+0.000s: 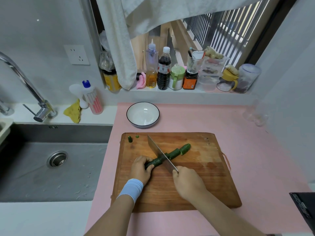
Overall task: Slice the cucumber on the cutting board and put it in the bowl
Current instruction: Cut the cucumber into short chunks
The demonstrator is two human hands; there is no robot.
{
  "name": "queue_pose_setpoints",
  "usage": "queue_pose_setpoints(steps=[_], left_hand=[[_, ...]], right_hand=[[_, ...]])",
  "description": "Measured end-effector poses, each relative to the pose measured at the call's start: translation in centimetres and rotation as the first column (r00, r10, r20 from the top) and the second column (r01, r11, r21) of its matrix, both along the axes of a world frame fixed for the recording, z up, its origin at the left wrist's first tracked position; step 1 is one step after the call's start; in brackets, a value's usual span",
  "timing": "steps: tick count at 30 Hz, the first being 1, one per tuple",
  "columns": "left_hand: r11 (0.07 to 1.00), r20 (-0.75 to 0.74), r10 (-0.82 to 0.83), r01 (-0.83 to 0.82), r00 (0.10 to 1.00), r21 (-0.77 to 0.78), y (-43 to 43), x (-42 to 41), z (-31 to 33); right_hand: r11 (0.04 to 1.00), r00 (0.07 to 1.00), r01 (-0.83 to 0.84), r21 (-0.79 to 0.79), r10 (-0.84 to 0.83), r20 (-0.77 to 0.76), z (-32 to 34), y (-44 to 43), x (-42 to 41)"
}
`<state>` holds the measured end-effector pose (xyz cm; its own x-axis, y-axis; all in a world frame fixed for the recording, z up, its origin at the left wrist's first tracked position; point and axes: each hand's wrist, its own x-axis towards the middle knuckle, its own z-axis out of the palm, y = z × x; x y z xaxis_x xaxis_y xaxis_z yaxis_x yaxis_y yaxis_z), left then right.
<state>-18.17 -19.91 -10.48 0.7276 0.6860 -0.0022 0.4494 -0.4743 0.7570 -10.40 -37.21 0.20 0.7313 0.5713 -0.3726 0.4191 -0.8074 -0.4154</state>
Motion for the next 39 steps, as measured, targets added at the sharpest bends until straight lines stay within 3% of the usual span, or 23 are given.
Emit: queue_pose_setpoints(steps=[12,26,28,34,39], left_hand=[[0.995,0.066,0.068,-0.063,0.996,-0.076,-0.4,-0.2,-0.3],[0.988,-0.107,-0.151,0.154,0.983,0.029,2.2,-1.8,1.2],[0.976,-0.083,-0.174,0.183,0.981,0.122,2.6,-2.3,1.3],[0.961,0.063,-0.043,0.024,0.997,0.277,0.5,-4.2,0.7],[0.948,0.144,-0.148,0.099,0.978,0.301,-0.8,-4.3,-0.8]], right_hand=[[0.997,0.989,0.071,0.019,-0.068,-0.133,-2.7,0.6,0.0],[1.000,0.995,0.003,-0.014,-0.005,-0.096,-1.4,-0.1,1.1],[0.999,0.997,-0.020,-0.026,0.018,-0.075,-1.1,-0.1,1.3],[0.997,0.997,-0.070,-0.030,0.069,-0.037,-0.7,-0.1,0.8],[0.997,0.995,-0.079,-0.022,0.077,-0.062,-0.6,0.4,0.4]])
